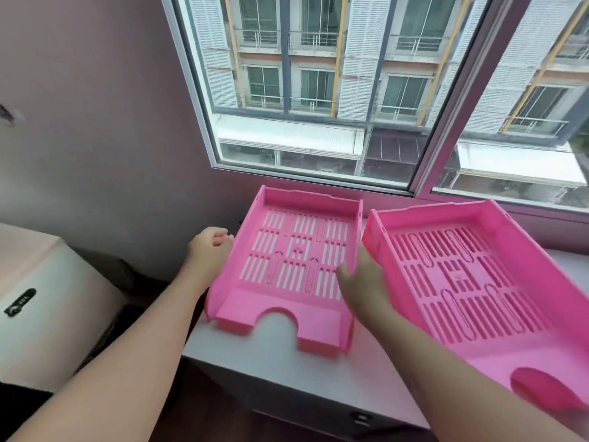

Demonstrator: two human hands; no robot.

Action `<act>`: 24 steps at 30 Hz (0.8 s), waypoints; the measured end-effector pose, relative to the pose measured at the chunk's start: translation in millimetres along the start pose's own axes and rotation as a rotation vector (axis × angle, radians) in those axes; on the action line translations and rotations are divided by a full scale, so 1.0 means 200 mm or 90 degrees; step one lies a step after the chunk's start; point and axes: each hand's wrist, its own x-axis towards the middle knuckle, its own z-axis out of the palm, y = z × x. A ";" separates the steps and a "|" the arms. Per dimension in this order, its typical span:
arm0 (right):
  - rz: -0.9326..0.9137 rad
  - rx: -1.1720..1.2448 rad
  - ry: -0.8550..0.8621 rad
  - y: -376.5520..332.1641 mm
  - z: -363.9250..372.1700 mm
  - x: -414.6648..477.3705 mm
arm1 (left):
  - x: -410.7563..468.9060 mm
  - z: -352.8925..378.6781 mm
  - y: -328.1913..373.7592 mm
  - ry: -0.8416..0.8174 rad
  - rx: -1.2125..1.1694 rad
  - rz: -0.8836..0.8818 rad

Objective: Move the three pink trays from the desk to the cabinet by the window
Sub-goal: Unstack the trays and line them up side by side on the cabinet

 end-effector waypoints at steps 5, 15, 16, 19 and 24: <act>-0.148 -0.073 0.050 -0.18 -0.27 0.10 | -0.02 0.03 0.40 0.051 -0.062 0.103; -0.028 -0.227 0.147 0.47 -1.17 0.17 | -0.74 0.79 0.73 -0.179 -0.049 0.084; 0.003 -0.231 0.131 0.56 -1.25 0.16 | -0.82 0.85 0.73 -0.186 -0.052 0.054; 0.121 -0.160 0.008 0.76 -1.39 0.13 | -1.02 1.00 0.71 -0.186 -0.107 -0.024; 0.151 -0.084 -0.074 0.99 -1.36 0.13 | -1.13 1.08 0.69 -0.130 -0.094 -0.073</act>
